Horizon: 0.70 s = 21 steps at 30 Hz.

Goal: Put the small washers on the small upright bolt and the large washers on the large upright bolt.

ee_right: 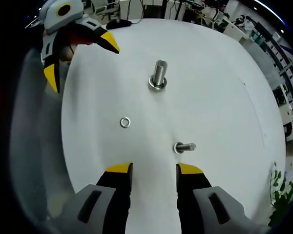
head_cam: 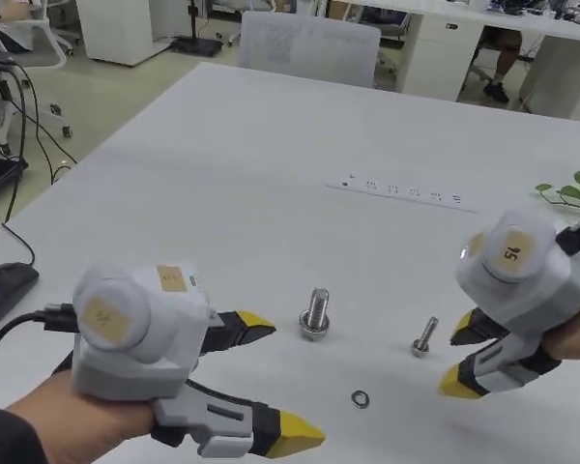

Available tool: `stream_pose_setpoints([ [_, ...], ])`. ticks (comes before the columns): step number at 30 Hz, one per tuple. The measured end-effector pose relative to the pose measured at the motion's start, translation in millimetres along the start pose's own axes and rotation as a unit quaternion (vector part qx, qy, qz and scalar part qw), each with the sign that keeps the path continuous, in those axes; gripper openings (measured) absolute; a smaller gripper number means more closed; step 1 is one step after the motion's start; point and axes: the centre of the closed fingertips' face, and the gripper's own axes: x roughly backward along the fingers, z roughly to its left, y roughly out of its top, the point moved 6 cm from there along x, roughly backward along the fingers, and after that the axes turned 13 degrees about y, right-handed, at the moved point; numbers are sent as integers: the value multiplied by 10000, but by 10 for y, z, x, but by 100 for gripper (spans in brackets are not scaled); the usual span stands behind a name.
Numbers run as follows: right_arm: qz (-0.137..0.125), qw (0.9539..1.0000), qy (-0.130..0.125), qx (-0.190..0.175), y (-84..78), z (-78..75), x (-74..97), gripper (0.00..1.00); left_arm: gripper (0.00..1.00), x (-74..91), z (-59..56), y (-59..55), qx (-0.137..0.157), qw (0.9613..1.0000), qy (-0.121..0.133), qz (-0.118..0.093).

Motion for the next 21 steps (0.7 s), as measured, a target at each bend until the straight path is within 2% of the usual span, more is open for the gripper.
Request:
stream_pose_setpoints([
  [11,-23,9993,233,276,251,289,-152,35,71,17,-24,32,-75,9999,-37,-66],
  [21,88,9976,426,537,478,369,-329,33,70,42,-24,45,-100,9999,-20,-111],
])
